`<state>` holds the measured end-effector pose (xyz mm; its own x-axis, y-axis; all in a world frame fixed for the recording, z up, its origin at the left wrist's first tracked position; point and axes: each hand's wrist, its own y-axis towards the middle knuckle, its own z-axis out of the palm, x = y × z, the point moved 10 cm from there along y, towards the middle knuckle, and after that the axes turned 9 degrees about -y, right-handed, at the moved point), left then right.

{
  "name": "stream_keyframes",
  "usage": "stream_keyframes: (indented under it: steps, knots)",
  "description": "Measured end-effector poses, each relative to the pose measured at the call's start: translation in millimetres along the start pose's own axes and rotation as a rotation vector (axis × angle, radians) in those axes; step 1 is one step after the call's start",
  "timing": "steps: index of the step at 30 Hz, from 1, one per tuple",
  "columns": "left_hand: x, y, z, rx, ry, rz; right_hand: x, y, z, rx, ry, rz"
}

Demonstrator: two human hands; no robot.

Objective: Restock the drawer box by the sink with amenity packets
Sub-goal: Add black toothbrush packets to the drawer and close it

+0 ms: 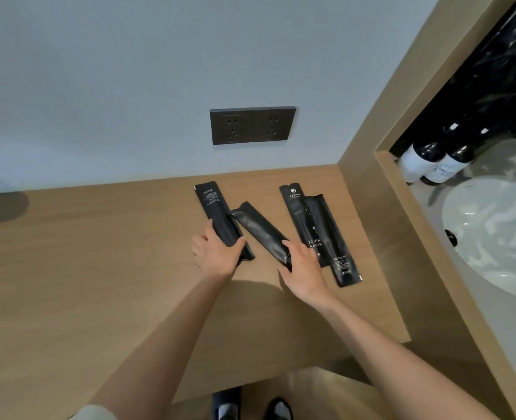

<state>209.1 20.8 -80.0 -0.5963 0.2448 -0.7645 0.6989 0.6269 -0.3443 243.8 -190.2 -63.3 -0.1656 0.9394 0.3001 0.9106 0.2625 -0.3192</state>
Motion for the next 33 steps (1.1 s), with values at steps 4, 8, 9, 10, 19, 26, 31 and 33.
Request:
stream_keyframes:
  steps: [4,8,9,10,19,26,31,33]
  knots:
    - [1.1,6.7,1.0,-0.028,0.056,-0.023,-6.7,5.1,4.6,0.003,0.071,0.08]
    - [3.4,6.1,-0.7,-0.006,-0.009,0.006,-15.5,4.1,12.4,0.058,0.145,0.209]
    - [4.3,5.7,-2.1,0.008,-0.045,0.011,-16.6,3.2,14.1,0.067,0.15,0.234]
    - [5.1,5.5,-2.4,0.029,-0.104,0.016,-16.6,2.2,14.7,0.07,0.144,0.249]
    - [15.9,-8.9,-0.8,0.274,-0.155,-0.102,-8.5,-12.6,29.2,0.188,0.269,0.203]
    - [20.5,-15.7,-11.6,0.254,-0.112,-0.112,-13.0,-32.7,20.3,0.19,0.383,0.232]
    - [25.4,-40.4,-14.6,0.34,-0.448,-0.261,-5.0,-54.7,-11.9,0.125,0.676,0.214]
    - [25.0,-55.6,-17.1,0.388,-0.603,-0.299,5.0,-63.5,-25.3,0.112,0.751,0.161]
